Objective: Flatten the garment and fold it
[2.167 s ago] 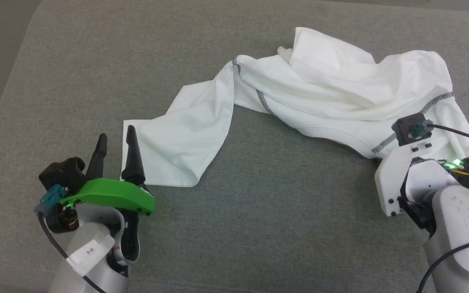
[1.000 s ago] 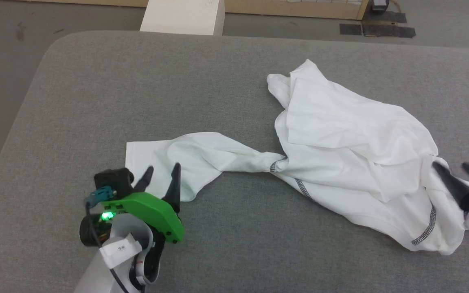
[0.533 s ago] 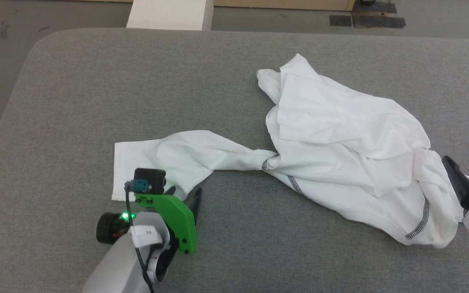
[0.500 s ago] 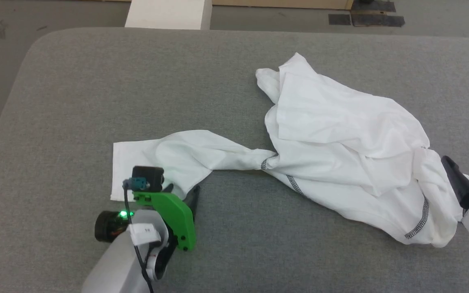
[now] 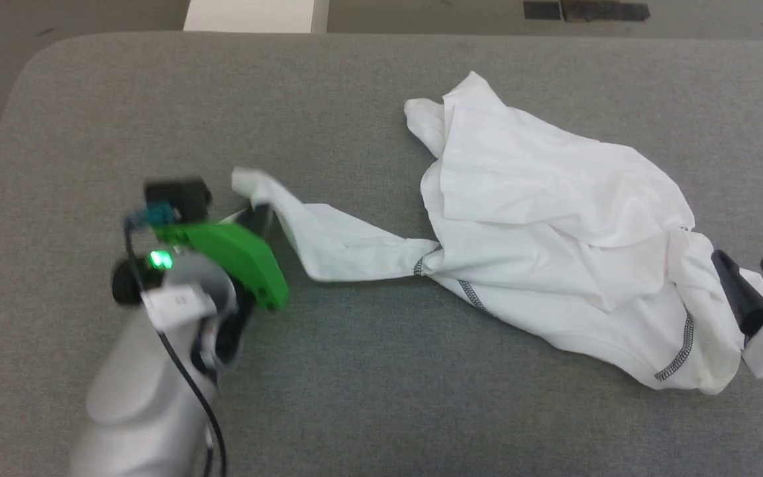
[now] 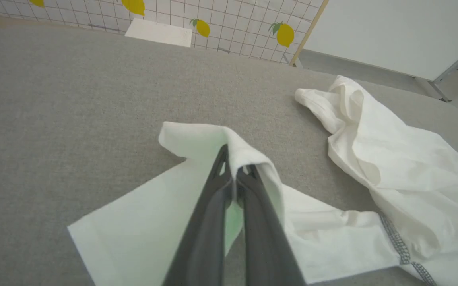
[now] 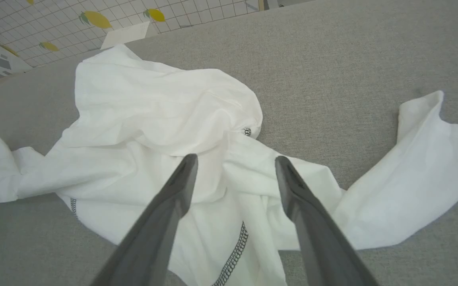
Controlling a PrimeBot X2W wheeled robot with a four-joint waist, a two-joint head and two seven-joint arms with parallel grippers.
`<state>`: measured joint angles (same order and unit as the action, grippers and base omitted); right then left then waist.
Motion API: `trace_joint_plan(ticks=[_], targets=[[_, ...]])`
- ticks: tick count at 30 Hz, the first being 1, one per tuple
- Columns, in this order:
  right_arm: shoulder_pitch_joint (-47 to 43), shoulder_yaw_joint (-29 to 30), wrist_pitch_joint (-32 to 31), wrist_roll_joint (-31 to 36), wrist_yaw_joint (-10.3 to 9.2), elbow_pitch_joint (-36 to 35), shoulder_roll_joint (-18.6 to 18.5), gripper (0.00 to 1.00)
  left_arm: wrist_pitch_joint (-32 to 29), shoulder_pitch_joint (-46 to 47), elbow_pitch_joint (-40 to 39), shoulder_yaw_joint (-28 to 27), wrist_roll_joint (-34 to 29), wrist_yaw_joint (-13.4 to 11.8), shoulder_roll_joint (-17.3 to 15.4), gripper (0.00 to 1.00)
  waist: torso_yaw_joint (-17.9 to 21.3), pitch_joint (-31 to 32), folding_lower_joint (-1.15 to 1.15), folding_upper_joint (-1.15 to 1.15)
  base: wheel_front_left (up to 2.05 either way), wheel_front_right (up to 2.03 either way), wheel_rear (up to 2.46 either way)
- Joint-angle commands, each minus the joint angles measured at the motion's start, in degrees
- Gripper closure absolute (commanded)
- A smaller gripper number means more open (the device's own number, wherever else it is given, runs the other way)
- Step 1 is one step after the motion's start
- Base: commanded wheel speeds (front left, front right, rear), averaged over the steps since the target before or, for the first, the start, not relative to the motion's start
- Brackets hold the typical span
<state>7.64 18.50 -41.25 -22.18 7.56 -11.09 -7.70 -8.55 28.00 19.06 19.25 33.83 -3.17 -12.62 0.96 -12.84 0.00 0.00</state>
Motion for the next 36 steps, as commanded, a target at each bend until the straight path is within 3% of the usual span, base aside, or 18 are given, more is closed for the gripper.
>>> trace_joint_plan(ticks=[1,11,23,25,31,36], targets=[[1.63,-0.55,0.4,0.21,-0.08,-0.06,0.29,0.0,-0.63,3.47,-0.39,-0.7,0.11,-0.48,-0.81,1.0,0.78,-1.53,0.0,0.0,0.0,0.0,0.0],[6.0,-4.65,1.65,-0.32,-0.08,0.73,0.53,0.0,-3.81,23.87,9.65,-1.82,-2.29,-1.58,-2.43,1.0,7.24,-10.88,0.0,0.0,0.0,0.0,0.0],[7.59,-8.24,6.62,-1.94,-0.08,5.75,2.07,0.0,1.41,35.83,23.12,-1.46,-4.81,-2.84,-1.29,1.0,14.84,-18.0,0.0,0.0,0.0,0.0,0.0],[7.45,-8.71,7.44,-2.06,-0.08,6.59,2.28,0.0,2.22,36.53,24.97,-1.45,-4.55,-2.58,-0.66,0.0,15.15,-18.03,0.0,0.0,0.0,0.0,0.0],[6.77,-9.3,8.58,-2.12,-0.08,8.62,1.9,0.0,4.46,36.99,29.05,-1.24,-3.6,-0.7,0.59,0.0,13.4,-15.35,0.0,0.0,0.0,0.0,0.0],[6.31,-9.49,9.07,-1.25,-0.08,7.98,0.79,0.0,10.61,35.07,28.01,-2.61,-1.78,1.72,1.19,0.0,9.49,-10.76,0.0,0.0,0.0,0.0,0.0]])
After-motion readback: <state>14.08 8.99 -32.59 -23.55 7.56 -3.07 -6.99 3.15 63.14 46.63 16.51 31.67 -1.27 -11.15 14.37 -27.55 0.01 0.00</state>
